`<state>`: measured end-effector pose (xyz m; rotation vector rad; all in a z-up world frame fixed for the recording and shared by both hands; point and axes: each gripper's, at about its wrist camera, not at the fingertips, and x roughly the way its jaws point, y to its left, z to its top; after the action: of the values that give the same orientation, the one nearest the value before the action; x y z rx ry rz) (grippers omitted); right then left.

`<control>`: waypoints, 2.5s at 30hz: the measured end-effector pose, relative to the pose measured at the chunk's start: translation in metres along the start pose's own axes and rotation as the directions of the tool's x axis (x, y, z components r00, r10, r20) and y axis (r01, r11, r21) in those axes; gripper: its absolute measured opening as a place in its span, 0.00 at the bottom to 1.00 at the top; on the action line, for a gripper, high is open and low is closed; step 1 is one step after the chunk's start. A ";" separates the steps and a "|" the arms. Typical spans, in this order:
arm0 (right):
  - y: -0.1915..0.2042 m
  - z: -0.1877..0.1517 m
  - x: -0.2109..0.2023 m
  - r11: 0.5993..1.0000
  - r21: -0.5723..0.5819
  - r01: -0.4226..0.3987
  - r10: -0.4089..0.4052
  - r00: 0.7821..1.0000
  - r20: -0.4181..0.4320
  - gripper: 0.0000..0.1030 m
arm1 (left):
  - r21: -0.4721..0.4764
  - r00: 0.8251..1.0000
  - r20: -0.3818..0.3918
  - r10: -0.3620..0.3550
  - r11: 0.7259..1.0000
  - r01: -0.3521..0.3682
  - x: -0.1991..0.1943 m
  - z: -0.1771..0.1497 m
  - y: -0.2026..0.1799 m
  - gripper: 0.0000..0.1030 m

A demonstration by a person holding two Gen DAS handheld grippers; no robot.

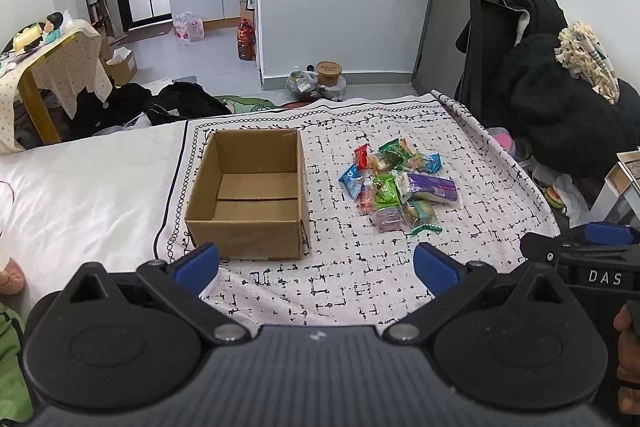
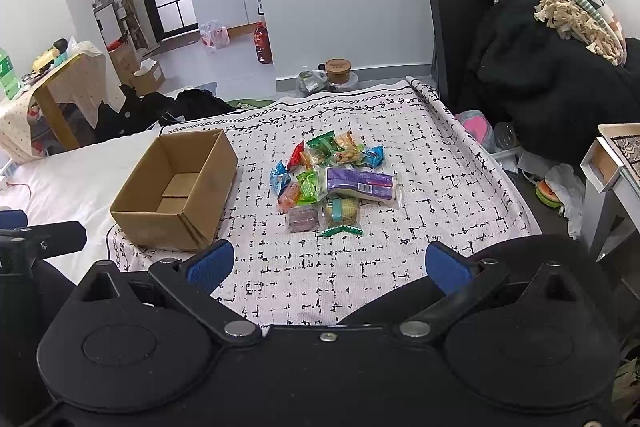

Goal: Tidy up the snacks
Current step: 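Move both tools toward the snack pile beside the cardboard box, then grasp the pink packet with the left tool while the right tool grasps the cake packet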

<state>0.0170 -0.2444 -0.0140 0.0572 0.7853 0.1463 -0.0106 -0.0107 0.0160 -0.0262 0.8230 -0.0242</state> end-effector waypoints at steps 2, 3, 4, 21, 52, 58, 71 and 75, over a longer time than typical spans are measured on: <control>0.000 0.000 0.000 1.000 0.008 -0.005 0.005 1.000 0.001 1.00 | 0.000 1.000 -0.002 0.000 1.000 0.000 0.000 0.000 0.000 1.00; -0.001 0.000 0.000 1.000 0.010 -0.008 0.008 1.000 -0.002 1.00 | 0.000 1.000 -0.002 0.000 1.000 0.000 0.001 0.000 0.000 1.00; -0.001 0.001 -0.001 1.000 0.015 -0.016 0.016 1.000 -0.002 1.00 | -0.001 1.000 -0.003 -0.001 1.000 0.001 0.001 0.001 0.000 1.00; -0.005 0.007 0.015 1.000 0.018 0.012 -0.012 1.000 -0.003 1.00 | 0.003 0.999 -0.042 -0.017 1.000 0.017 0.028 0.013 -0.007 1.00; -0.059 0.040 0.106 0.993 0.118 -0.002 0.018 0.990 -0.141 1.00 | -0.044 0.981 -0.157 -0.110 0.994 0.105 0.150 0.051 -0.037 0.98; -0.077 0.040 0.127 0.974 0.214 -0.070 0.101 0.985 -0.138 1.00 | -0.056 0.977 -0.176 -0.116 0.993 0.108 0.177 0.053 -0.043 0.97; -0.092 0.039 0.185 0.946 0.309 -0.101 0.160 0.972 -0.172 0.98 | -0.094 0.965 -0.234 -0.121 0.990 0.102 0.244 0.050 -0.061 0.82; -0.098 0.036 0.201 0.930 0.351 -0.109 0.184 0.964 -0.190 0.96 | -0.106 0.955 -0.270 -0.118 0.990 0.093 0.267 0.045 -0.064 0.77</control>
<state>0.1938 -0.3108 -0.1393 0.4338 1.0225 0.1607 0.2033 -0.0826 -0.1467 -0.1573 1.1015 -0.0925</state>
